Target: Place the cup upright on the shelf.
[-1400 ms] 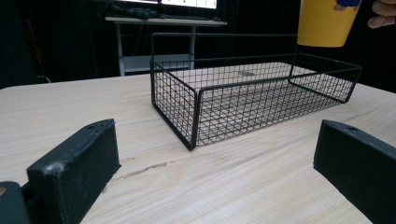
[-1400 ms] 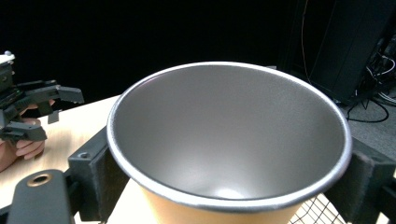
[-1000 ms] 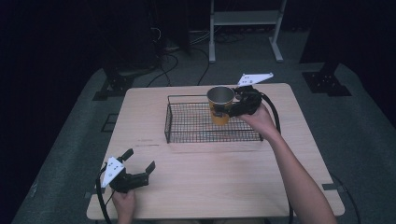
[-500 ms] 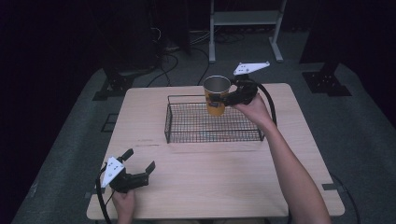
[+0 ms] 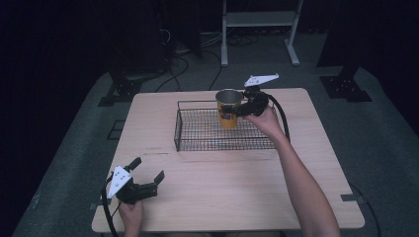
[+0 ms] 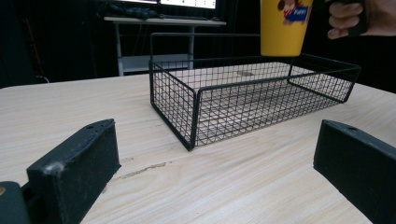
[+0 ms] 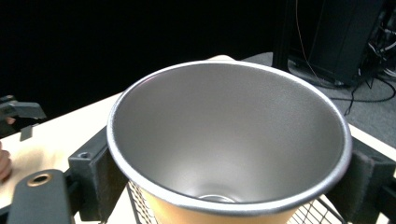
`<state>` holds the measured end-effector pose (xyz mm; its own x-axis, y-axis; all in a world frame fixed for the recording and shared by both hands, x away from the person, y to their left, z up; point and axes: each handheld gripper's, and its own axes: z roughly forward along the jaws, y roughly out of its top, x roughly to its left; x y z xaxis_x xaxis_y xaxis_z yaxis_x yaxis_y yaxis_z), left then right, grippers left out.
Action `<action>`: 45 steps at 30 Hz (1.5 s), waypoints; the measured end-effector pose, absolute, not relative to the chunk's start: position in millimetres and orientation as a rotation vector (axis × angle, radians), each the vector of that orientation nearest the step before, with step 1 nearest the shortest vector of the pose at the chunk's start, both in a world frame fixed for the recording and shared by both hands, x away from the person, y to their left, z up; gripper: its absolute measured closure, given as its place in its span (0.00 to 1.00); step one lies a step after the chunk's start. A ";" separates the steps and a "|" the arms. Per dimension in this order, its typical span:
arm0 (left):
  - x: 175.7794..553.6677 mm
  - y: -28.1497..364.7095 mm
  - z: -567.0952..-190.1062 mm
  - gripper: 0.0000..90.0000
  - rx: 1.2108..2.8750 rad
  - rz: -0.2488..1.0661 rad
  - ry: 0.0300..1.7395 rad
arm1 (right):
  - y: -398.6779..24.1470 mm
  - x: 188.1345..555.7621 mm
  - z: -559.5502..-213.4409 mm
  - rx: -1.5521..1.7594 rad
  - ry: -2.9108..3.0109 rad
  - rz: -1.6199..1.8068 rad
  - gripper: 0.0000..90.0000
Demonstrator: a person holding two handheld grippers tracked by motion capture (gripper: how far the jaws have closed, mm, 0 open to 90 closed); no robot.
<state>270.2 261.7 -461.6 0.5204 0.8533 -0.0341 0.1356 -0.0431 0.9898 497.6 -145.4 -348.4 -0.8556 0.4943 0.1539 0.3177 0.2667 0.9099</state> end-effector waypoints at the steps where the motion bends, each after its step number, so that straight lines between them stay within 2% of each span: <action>1: 270.1 261.7 -461.7 0.00 1.523 0.725 0.886 | -145.2 500.6 -354.8 0.783 2.375 1.633 0.14; 26: 270.0 261.7 -461.8 0.00 1.521 0.721 0.886 | -129.9 523.9 -396.9 0.770 2.495 1.435 0.13; 45: 270.1 262.0 -461.7 0.00 1.519 0.720 0.885 | -129.8 527.8 -410.1 0.766 2.533 1.343 0.13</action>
<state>270.1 262.0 -461.7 0.5226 0.8517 -0.0396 0.1340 -0.0361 0.9903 527.8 -129.8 -410.1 -0.8527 0.5156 0.0842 0.3592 0.4616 0.8111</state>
